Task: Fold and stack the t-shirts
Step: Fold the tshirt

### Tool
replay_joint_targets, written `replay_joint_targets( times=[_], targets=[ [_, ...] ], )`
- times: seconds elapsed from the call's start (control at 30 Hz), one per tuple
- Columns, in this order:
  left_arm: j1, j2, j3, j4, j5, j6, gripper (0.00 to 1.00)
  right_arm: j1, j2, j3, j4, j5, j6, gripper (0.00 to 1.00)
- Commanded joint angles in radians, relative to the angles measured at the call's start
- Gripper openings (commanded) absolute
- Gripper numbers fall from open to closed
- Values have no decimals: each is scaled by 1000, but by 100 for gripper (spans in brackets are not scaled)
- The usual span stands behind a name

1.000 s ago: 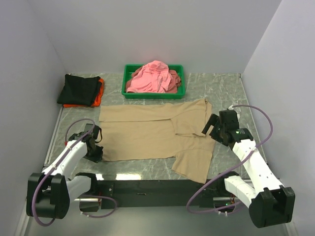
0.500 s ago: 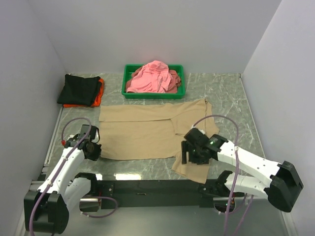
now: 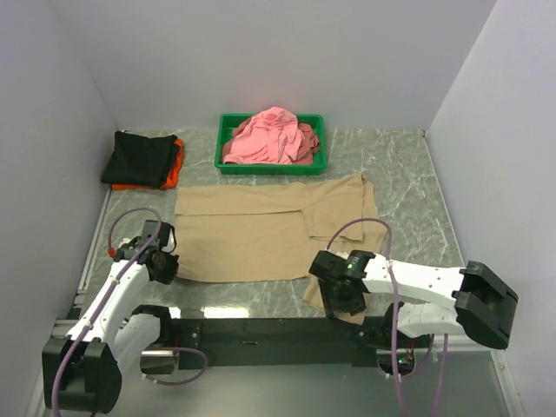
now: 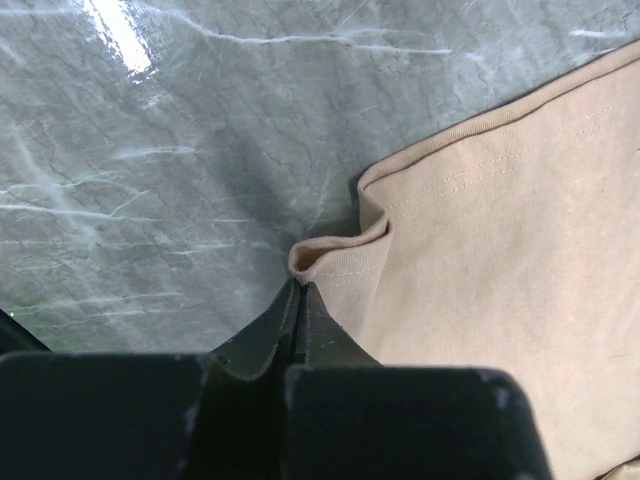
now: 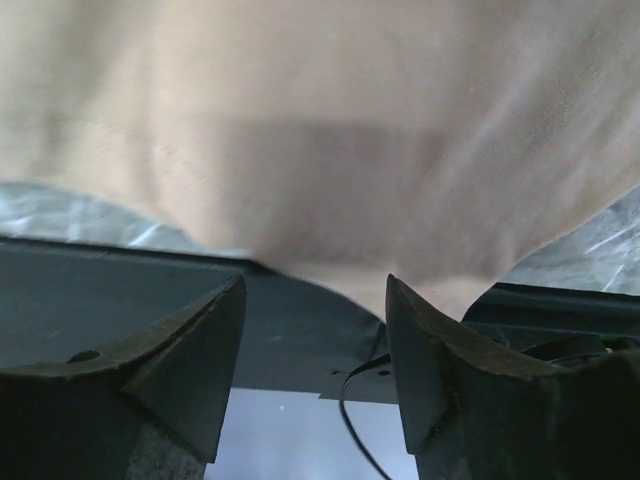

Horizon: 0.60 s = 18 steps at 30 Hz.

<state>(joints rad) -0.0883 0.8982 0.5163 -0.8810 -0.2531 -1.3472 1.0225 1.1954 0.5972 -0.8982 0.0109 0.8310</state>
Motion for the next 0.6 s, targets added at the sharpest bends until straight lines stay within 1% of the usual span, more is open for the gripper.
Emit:
replay_joint_targets(
  times=[0.0, 0.07, 0.17, 0.2, 0.23, 0.3, 0.33, 0.37, 0.43, 0.47, 0.57],
  targets=[
    [-4, -16, 22, -4, -21, -1, 1, 4, 44, -23, 17, 23, 33, 64],
    [-4, -15, 18, -1, -17, 2, 1, 4, 75, -37, 34, 23, 39, 62],
    [-4, -1, 22, -6, -18, 3, 1, 4, 101, -40, 58, 29, 39, 53],
    [-4, 1, 25, -7, -20, 3, 1, 5, 102, -37, 59, 38, 42, 42],
    [-4, 1, 27, -9, -20, 5, 1, 2, 105, -34, 56, 44, 42, 37],
    [-4, -2, 28, -10, -21, 2, 1, -4, 102, -17, 33, 84, 48, 21],
    [-5, -7, 30, -13, -26, 0, 1, -12, 96, -11, 24, 101, 48, 20],
    [-4, -10, 31, -15, -26, 2, 1, -19, 90, -1, 7, 116, 51, 14],
    [-4, -18, 39, -18, -26, 5, 1, -58, 67, 10, -8, 148, 48, 7],
    [-4, -21, 40, -18, -25, 10, 1, -71, 56, 22, -22, 161, 42, 1],
    [-4, -21, 44, 8, -6, 31, 0, -128, 0, 64, -48, 205, 10, 0]
  ],
)
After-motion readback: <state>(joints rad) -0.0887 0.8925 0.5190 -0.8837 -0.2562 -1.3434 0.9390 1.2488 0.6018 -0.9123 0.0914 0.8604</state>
